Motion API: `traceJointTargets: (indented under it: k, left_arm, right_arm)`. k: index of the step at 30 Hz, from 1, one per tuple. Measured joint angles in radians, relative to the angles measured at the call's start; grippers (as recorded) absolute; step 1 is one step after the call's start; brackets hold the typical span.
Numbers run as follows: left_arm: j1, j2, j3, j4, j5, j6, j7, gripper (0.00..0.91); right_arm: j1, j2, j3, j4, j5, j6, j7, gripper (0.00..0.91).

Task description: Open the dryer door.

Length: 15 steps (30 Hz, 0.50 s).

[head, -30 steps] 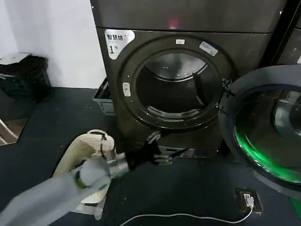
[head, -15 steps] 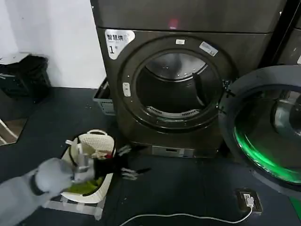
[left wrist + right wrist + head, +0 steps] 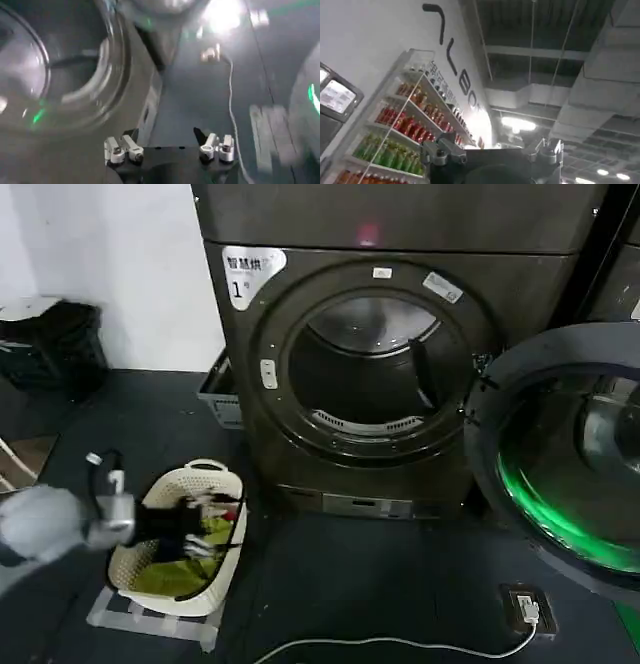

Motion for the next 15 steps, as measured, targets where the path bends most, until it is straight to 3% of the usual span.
traceJointTargets:
  k: [15]
  left_arm:
    - [0.026,0.121,0.006,0.093,0.119,0.062,-0.011,0.907]
  right_arm:
    - [0.008,0.006,-0.023,0.010,0.025,-0.018,-0.002,0.907]
